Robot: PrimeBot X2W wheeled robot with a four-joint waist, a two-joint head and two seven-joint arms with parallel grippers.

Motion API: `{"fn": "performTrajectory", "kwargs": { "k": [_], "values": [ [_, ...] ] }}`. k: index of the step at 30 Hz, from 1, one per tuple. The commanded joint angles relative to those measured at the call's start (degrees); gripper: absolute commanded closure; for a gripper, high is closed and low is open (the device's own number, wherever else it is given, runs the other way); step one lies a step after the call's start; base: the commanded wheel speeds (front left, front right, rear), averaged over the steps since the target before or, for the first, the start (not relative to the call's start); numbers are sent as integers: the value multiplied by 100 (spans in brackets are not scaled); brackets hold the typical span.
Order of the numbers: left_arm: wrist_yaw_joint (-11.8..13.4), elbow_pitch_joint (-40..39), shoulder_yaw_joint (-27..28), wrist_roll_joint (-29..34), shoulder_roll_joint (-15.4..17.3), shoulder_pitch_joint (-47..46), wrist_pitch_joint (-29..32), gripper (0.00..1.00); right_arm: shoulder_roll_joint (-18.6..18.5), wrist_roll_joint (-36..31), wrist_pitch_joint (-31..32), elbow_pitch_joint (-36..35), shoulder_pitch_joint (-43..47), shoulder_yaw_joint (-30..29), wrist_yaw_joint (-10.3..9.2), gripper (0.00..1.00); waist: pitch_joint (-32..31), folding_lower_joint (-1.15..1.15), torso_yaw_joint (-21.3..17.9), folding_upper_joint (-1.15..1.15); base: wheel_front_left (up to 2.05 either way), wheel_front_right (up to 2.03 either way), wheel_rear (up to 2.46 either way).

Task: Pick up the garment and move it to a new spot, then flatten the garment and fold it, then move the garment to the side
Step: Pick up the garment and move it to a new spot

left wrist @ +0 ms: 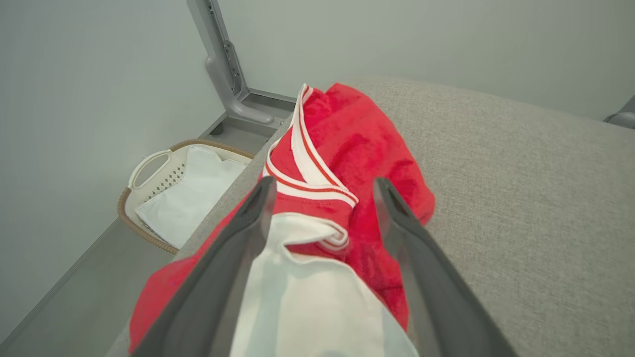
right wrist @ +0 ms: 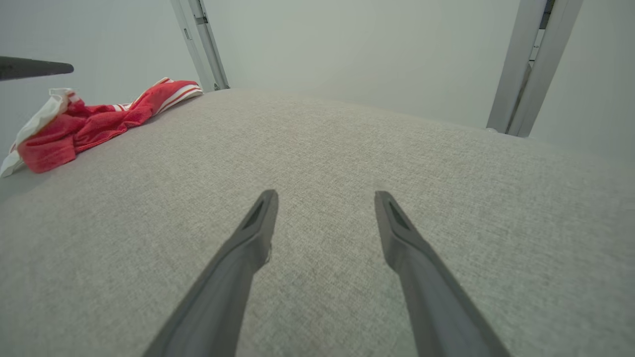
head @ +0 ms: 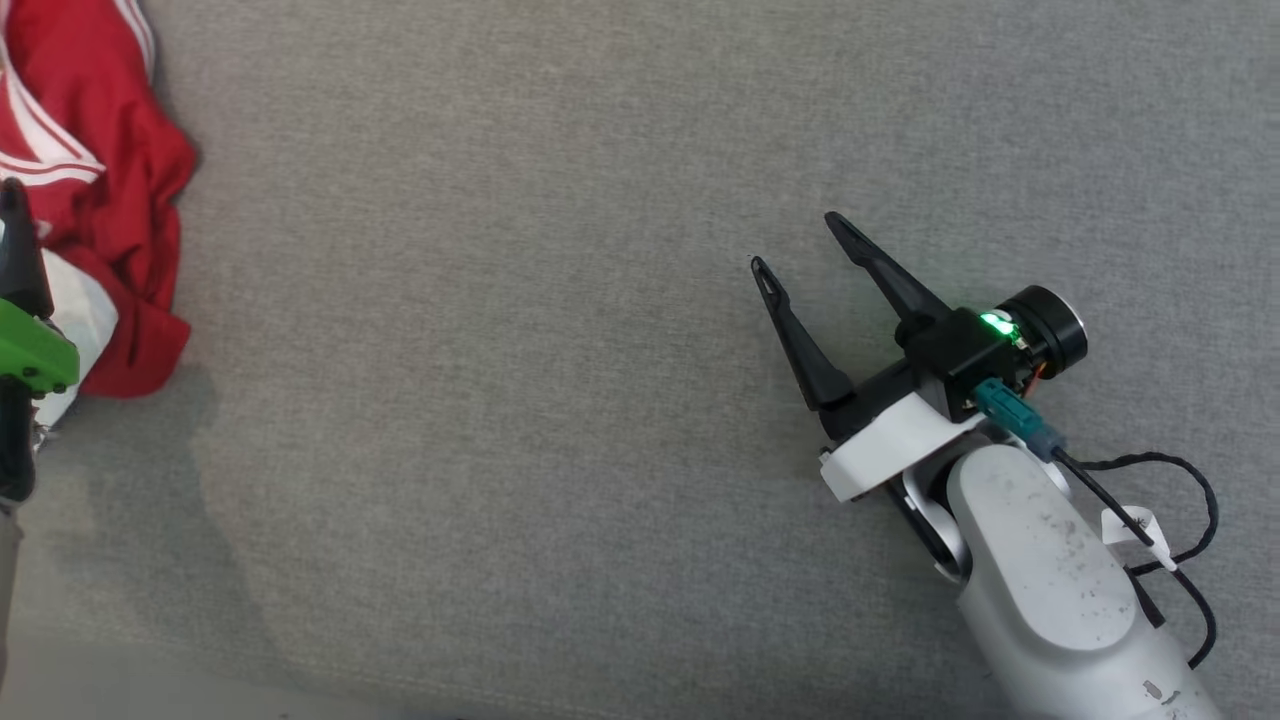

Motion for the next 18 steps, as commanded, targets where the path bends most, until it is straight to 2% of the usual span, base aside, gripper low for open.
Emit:
{"fn": "performTrajectory", "kwargs": {
  "k": [1, 6, 7, 8, 9, 12, 18],
  "values": [
    [-13, 134, -85, -119, 70, -105, 104, 0, -21, -28, -26, -42, -89, -18, -9, 0, 396, 0, -418, 0, 0, 0, 0],
    [-14, 675, -380, -705, -2, -2, 670, 0, -22, -19, -25, -85, -54, -61, -9, 0, 422, 0, -566, 0, 0, 0, 0],
    [-14, 754, -431, -770, -6, 46, 706, 19, -29, -15, -19, -79, -42, -91, -9, 0, 406, 0, -578, 0, 0, 0, 0],
    [-14, 804, -495, -794, -9, 86, 704, 75, -30, -4, -13, -72, -31, -102, -9, 0, 386, 0, -588, 0, 0, 0, 0],
    [-15, 839, -566, -874, -61, 132, 720, 100, -30, 5, -13, -59, -9, -120, -9, 0, 349, 0, -592, 0, 0, 0, 0],
    [-20, 875, -724, -925, -49, 171, 506, 100, -32, 39, -13, -26, 70, -163, -9, 0, 204, 0, -587, 0, 0, 0, 0],
    [-18, 538, -1100, -562, 244, -154, -223, 100, -19, 235, -14, -27, 272, -212, -9, 0, -314, 0, -628, 0, 0, 0, 0]
  ]
}}
